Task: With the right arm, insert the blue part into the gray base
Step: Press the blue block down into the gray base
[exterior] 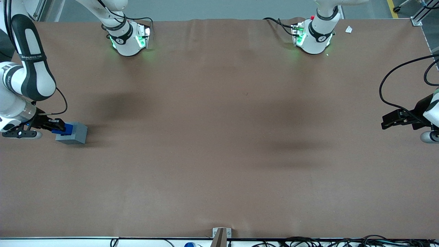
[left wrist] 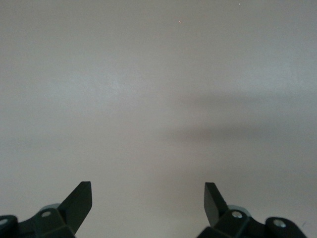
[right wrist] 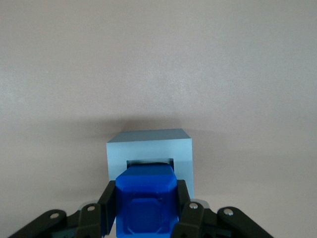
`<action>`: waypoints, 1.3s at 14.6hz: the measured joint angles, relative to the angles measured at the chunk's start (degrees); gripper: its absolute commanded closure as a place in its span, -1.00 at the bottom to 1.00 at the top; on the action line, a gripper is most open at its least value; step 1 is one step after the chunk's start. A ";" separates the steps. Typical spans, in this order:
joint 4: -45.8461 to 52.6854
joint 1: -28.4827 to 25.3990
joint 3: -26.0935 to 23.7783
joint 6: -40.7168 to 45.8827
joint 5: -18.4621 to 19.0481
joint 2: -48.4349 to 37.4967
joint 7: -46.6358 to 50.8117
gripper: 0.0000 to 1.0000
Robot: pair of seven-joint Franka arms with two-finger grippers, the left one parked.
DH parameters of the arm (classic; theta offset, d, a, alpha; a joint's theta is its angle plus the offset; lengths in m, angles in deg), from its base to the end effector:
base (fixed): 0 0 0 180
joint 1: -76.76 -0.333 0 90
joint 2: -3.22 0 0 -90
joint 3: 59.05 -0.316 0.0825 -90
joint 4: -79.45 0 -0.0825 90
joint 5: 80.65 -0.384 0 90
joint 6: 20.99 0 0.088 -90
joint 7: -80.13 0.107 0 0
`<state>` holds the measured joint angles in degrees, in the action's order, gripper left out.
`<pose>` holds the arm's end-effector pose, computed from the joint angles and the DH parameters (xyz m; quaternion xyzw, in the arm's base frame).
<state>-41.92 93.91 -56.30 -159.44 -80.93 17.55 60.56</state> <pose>0.5440 -0.1964 0.2990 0.9997 -0.0038 0.0213 0.0122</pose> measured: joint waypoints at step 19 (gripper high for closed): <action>-0.13 0.00 -0.11 -1.96 0.00 0.80 -0.07 -0.37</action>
<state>-42.06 93.91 -56.41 -161.40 -80.93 18.35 60.49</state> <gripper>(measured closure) 0.489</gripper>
